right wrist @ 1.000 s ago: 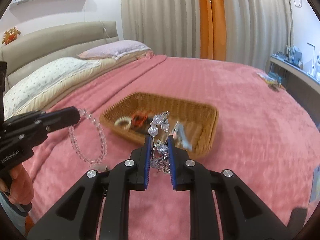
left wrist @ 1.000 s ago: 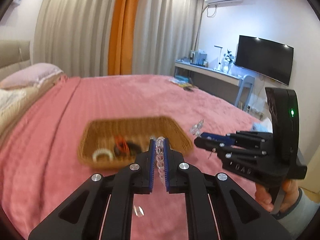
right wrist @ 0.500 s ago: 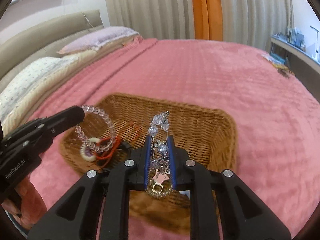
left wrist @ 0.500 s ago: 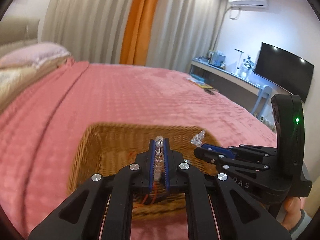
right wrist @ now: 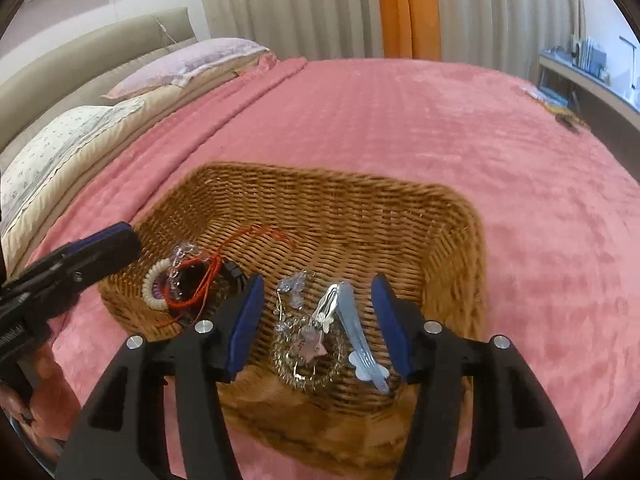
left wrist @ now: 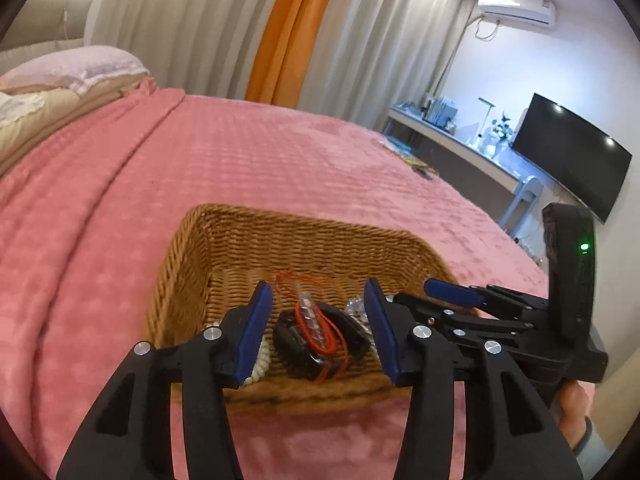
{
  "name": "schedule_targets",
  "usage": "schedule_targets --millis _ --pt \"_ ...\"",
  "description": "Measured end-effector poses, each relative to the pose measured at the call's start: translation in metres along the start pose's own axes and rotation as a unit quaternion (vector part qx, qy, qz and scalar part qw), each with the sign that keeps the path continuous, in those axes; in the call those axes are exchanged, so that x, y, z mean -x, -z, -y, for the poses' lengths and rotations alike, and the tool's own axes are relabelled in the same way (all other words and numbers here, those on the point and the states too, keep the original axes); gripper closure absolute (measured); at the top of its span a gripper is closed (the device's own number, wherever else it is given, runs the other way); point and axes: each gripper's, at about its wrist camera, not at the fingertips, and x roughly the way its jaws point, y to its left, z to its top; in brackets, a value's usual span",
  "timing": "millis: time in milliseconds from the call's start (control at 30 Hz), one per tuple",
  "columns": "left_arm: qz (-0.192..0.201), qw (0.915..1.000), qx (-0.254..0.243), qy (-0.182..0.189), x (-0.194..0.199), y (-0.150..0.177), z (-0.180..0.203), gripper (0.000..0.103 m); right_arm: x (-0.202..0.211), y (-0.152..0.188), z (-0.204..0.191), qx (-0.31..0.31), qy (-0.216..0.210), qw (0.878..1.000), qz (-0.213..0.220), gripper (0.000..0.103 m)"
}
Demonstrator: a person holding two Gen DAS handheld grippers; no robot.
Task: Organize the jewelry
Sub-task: 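Carry both bracelets over the basket and open both tools to release, then grasp the silver hair clip with the left tool while the right tool grasps the silver ring clasp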
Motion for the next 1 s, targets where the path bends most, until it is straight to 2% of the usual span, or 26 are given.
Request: schedule_targets --millis 100,267,500,733,1000 --pt "0.011 0.9999 -0.004 0.012 0.025 0.002 0.006 0.050 0.021 0.007 -0.004 -0.002 -0.012 1.000 0.011 0.051" --pt "0.030 0.9989 -0.031 0.017 0.076 0.020 0.015 0.050 0.062 0.028 -0.030 0.017 -0.018 0.999 0.030 0.051" --pt "0.021 0.9987 -0.046 0.009 0.122 0.059 0.015 0.050 0.097 0.063 -0.058 0.027 -0.030 0.999 0.036 0.051" --pt "-0.047 0.9953 -0.083 -0.018 0.104 0.093 0.004 0.050 0.090 0.094 -0.062 0.008 -0.033 0.999 0.005 0.051" --pt "-0.137 0.9775 -0.155 -0.042 0.057 0.121 -0.003 0.053 0.053 0.119 -0.059 -0.008 -0.035 0.999 -0.039 0.051"
